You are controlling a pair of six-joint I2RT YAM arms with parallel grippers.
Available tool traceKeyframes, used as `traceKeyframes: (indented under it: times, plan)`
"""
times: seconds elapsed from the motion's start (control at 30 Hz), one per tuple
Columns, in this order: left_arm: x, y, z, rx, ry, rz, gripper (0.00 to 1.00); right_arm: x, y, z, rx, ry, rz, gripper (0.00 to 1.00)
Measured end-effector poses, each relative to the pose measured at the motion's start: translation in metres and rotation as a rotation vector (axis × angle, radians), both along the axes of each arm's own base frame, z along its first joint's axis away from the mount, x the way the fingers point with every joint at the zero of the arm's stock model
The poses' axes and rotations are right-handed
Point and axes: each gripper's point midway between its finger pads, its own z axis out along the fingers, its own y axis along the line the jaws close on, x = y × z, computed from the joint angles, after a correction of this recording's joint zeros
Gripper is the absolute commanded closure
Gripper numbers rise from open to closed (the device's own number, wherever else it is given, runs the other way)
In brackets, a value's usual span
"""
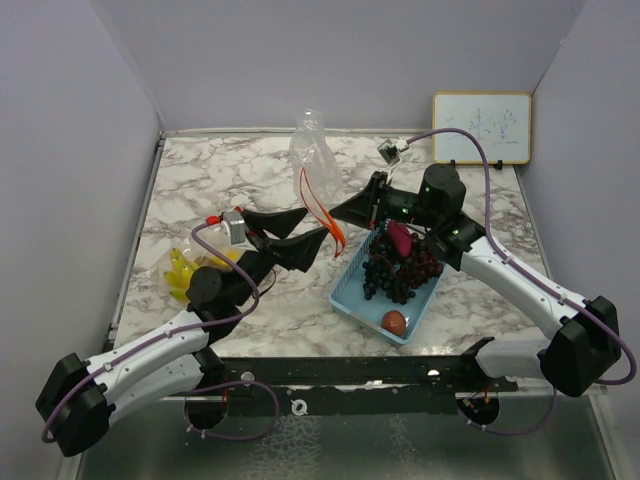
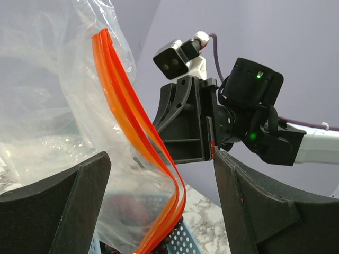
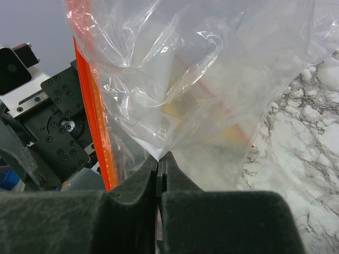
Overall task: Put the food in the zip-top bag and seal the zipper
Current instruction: Open the zipper of the food storage bag.
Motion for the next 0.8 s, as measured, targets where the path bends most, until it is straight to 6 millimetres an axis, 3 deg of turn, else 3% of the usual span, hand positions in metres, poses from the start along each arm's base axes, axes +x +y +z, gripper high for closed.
traceKeyframes:
  times: [0.27,0.33,0.5,0.8]
  plan:
    - [0.012,-0.011,-0.022,0.038,0.068,0.000,0.36,-0.002,0.001,0.000,0.000,0.000,0.010,0.99]
    - [0.015,-0.014,-0.028,0.045,0.084,0.000,0.51,-0.004,0.001,0.000,0.000,0.000,0.020,0.99]
    - [0.018,-0.019,-0.032,0.041,0.095,-0.008,0.97,-0.007,0.000,-0.002,0.000,0.000,0.026,0.99]
    - [0.013,-0.006,-0.017,0.016,0.071,0.019,1.00,-0.005,-0.009,0.003,-0.013,-0.038,-0.035,0.99]
